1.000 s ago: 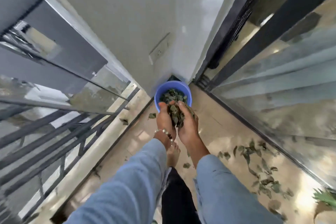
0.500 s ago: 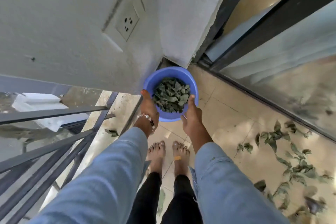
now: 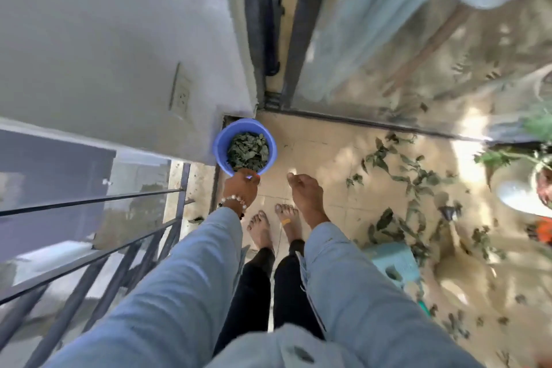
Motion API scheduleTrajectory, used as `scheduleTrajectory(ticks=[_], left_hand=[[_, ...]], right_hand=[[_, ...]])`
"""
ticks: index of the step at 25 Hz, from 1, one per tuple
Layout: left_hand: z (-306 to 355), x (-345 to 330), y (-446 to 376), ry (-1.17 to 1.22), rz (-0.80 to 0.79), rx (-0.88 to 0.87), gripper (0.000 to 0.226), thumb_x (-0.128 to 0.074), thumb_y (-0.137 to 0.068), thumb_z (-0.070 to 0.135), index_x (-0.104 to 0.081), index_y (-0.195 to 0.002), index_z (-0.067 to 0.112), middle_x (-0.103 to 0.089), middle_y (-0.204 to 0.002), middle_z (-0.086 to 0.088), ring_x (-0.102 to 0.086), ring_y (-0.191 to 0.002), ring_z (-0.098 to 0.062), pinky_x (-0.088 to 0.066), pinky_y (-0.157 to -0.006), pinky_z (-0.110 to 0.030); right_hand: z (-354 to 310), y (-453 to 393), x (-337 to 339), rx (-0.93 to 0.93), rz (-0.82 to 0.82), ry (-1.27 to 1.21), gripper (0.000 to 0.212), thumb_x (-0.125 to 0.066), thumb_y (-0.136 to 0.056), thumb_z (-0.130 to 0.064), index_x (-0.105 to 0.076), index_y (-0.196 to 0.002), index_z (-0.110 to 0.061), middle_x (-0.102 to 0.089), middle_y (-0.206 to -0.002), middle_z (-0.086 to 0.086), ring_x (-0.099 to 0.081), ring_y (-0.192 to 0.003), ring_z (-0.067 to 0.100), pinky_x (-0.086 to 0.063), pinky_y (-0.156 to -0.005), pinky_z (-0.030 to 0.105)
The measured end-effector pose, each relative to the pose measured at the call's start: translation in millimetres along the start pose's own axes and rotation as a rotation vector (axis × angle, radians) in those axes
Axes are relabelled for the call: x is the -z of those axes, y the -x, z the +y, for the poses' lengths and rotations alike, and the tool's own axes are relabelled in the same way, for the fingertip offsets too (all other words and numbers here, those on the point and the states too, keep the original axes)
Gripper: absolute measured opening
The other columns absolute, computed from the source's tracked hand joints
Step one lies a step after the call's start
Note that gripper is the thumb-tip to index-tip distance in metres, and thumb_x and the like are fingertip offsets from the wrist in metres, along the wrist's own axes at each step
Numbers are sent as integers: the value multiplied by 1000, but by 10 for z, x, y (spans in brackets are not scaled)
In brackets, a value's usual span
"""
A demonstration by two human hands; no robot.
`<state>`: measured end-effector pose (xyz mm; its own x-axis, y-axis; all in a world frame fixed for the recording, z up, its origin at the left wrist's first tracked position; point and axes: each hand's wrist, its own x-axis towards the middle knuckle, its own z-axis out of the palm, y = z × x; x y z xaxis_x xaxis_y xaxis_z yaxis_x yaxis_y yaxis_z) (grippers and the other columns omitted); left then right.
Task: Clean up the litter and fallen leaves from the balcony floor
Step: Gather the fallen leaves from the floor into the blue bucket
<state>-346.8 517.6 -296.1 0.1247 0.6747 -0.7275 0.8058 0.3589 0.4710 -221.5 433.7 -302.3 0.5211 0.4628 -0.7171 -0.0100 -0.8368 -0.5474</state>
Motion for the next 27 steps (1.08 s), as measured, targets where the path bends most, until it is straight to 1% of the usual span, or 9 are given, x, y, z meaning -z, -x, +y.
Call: scheduleTrajectory(ticks=[1, 3, 5, 9, 12, 16, 20, 23, 27], left_hand=[[98, -26, 187, -134, -30, -64, 27, -54, -95, 20, -65, -117, 10, -63, -120, -20, -56, -114, -35, -42, -91, -32], [246, -154, 509, -375, -89, -187, 31, -50, -97, 23, -61, -124, 13, -62, -125, -15, -53, -120, -33, -39, -93, -31], [357, -374, 720, -572, -171, -310, 32, -48, -97, 25, -58, -125, 15, -61, -126, -14, -53, -120, -33, -40, -94, -33], [630, -1022, 1210, -874, -328, -515, 31, -52, -93, 29, -59, -122, 20, -65, -120, -13, -55, -118, -32, -43, -100, -38], [954, -1725, 1705, -1100, -421, -696, 32, -53, -92, 32, -59, -123, 24, -65, -122, -10, -55, -119, -31, -42, -102, -39], [1264, -2737, 2499, -1319, -493, -907, 35, -49, -96, 32, -55, -129, 24, -59, -129, -8, -54, -120, -31, -43, -100, -39], [1205, -3836, 3387, -1468, -594, -1113, 33, -48, -96, 32, -57, -125, 21, -59, -128, -10, -54, -118, -32, -43, -100, -40], [1045, -4467, 3966, -1555, -670, -1254, 38, -46, -99, 30, -54, -132, 15, -55, -134, -13, -51, -123, -32, -41, -98, -37], [783, -5016, 4567, -1668, -747, -1426, 35, -48, -98, 29, -59, -126, 12, -60, -128, -14, -55, -118, -32, -44, -95, -36]], right_hand=[[46, 179, 156, 44, 19, 42, 34, -54, -96, -33, -68, -94, -2, -68, -89, 10, -60, -89, 27, -36, -70, 25], [235, 511, 467, 112, 80, 96, 31, -54, -95, -29, -69, -97, -1, -71, -97, 14, -63, -94, 30, -45, -78, 31], [520, 779, 751, 109, 160, 159, 28, -53, -95, -28, -69, -97, -5, -70, -94, 15, -63, -91, 32, -49, -76, 37], [1263, 1265, 1327, -42, 309, 162, 31, -46, -96, -32, -64, -94, -7, -66, -96, 15, -58, -96, 34, -47, -78, 39], [1969, 1614, 1757, -228, 378, 56, 37, -42, -97, -36, -63, -97, -5, -64, -104, 16, -57, -102, 34, -47, -82, 41], [2950, 2174, 2235, -395, 547, -148, 36, -45, -94, -38, -66, -104, -12, -64, -112, 13, -56, -105, 33, -47, -88, 39], [3924, 2750, 2698, -521, 666, -266, 29, -45, -94, -33, -65, -99, -12, -63, -109, 14, -52, -110, 33, -38, -94, 42], [4470, 3118, 2880, -603, 744, -288, 30, -43, -95, -34, -63, -103, -13, -63, -110, 13, -54, -107, 34, -42, -94, 45], [5061, 3593, 2918, -721, 856, -352, 31, -46, -94, -36, -65, -102, -13, -65, -106, 13, -56, -104, 34, -48, -89, 46]])
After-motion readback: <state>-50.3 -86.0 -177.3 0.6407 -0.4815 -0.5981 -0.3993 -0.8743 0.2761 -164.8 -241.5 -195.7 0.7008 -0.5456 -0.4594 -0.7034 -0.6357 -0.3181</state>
